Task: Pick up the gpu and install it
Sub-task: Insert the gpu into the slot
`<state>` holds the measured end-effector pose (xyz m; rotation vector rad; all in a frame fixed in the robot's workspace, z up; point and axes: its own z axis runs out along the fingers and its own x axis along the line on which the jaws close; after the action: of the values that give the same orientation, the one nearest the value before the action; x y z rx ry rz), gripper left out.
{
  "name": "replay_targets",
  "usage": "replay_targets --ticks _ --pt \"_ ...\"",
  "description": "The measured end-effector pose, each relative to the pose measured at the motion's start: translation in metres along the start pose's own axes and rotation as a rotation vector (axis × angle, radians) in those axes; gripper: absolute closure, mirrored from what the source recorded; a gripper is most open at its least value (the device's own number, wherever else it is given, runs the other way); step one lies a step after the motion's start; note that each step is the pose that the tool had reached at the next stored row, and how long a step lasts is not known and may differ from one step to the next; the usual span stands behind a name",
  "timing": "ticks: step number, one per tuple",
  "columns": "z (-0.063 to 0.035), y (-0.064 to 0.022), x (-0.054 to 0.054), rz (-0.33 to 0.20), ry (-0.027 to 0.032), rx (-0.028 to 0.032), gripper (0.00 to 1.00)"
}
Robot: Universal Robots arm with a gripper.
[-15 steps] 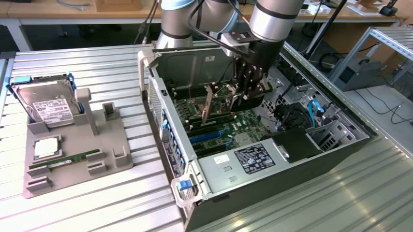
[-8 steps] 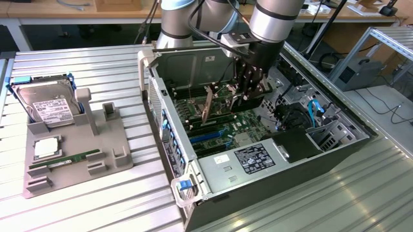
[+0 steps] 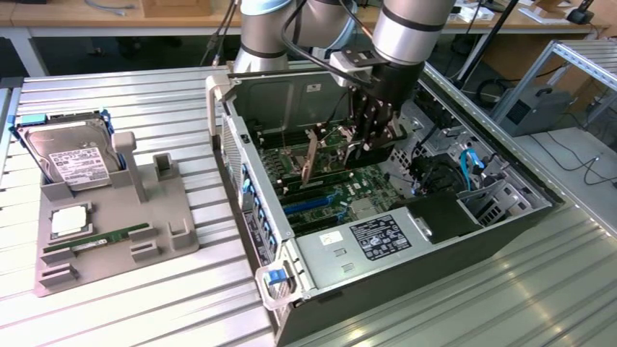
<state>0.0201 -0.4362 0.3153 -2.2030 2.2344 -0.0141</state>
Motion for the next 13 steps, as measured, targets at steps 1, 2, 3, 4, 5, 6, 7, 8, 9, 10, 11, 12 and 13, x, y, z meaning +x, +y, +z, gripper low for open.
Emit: replay_targets --ticks 1,2,3,4,5,6,7,8,9,10,11,12,13 --pt "0.0001 0.0000 0.0001 0.000 0.0000 0.0000 0.73" --pt "0.0003 0.0000 0.0002 0.000 0.0000 0.0000 0.73" --pt "0.0005 0.0000 0.0003 0.000 -0.0001 0.0000 0.73" --pt "0.0007 0.0000 0.0004 0.000 0.0000 0.0000 0.73" --pt "0.0008 0.0000 0.0005 0.000 0.0000 0.0000 0.73" --pt "0.0011 0.0000 0.0006 0.000 0.0000 0.0000 0.73" --pt "0.0013 0.0000 0.0006 0.000 -0.0001 0.0000 0.73" --pt "0.0014 0.0000 0.0007 0.000 0.0000 0.0000 0.73" --pt "0.0016 0.0000 0.0008 0.000 0.0000 0.0000 0.73" --pt "0.0019 0.0000 0.0009 0.000 -0.0001 0.0000 0.73" --pt "0.0020 0.0000 0.0009 0.000 0.0000 0.0000 0.73" --pt "0.0021 0.0000 0.0010 0.000 -0.0001 0.0000 0.73" --pt "0.0023 0.0000 0.0011 0.000 0.0000 0.0000 0.73"
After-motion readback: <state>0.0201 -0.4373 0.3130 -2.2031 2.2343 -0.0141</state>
